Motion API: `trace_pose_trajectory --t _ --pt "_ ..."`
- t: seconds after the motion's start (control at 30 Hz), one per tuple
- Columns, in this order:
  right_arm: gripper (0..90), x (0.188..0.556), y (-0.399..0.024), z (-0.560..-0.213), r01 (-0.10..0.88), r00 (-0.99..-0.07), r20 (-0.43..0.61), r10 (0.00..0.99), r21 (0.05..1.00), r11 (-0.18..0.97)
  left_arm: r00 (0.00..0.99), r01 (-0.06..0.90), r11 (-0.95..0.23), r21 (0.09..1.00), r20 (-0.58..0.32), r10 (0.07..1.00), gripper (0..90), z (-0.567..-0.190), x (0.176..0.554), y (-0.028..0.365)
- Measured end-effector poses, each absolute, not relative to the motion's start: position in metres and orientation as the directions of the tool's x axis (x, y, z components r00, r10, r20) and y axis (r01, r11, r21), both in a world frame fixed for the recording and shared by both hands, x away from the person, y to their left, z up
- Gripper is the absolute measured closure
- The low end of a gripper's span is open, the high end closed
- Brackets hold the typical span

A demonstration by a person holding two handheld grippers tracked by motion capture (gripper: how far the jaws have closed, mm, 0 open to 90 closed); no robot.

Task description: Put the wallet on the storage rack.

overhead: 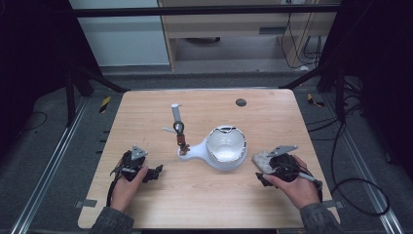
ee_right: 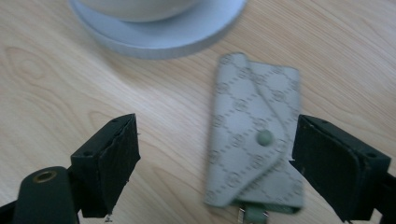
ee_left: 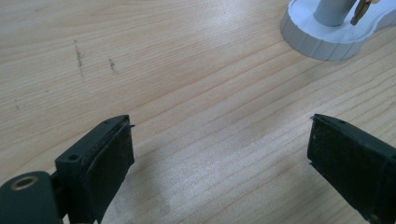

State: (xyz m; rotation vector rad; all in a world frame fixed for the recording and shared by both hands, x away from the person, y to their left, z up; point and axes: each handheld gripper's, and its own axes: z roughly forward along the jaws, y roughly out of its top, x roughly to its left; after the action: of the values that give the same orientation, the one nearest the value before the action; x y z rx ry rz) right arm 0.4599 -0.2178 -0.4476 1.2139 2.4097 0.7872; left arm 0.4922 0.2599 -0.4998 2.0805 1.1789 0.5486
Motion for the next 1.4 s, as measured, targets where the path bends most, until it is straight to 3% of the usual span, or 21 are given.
trace_pose_trajectory --t 0.3,0.57,1.4 --pt "19.5 0.479 -0.242 -0.446 0.701 -0.543 0.010 0.840 0.556 0.447 0.499 0.595 -0.365 0.716 0.026 0.866 2.4 -0.508 0.494 0.262" --pt "12.9 0.490 -0.241 -0.455 0.759 -0.508 0.048 0.860 0.496 0.421 0.501 0.595 -0.366 0.716 0.027 0.865 2.2 -0.508 0.493 0.262" --pt "21.2 0.495 -0.239 -0.474 0.807 -0.487 0.064 0.871 0.416 0.420 0.510 0.593 -0.375 0.713 0.027 0.860 1.5 -0.508 0.493 0.261"
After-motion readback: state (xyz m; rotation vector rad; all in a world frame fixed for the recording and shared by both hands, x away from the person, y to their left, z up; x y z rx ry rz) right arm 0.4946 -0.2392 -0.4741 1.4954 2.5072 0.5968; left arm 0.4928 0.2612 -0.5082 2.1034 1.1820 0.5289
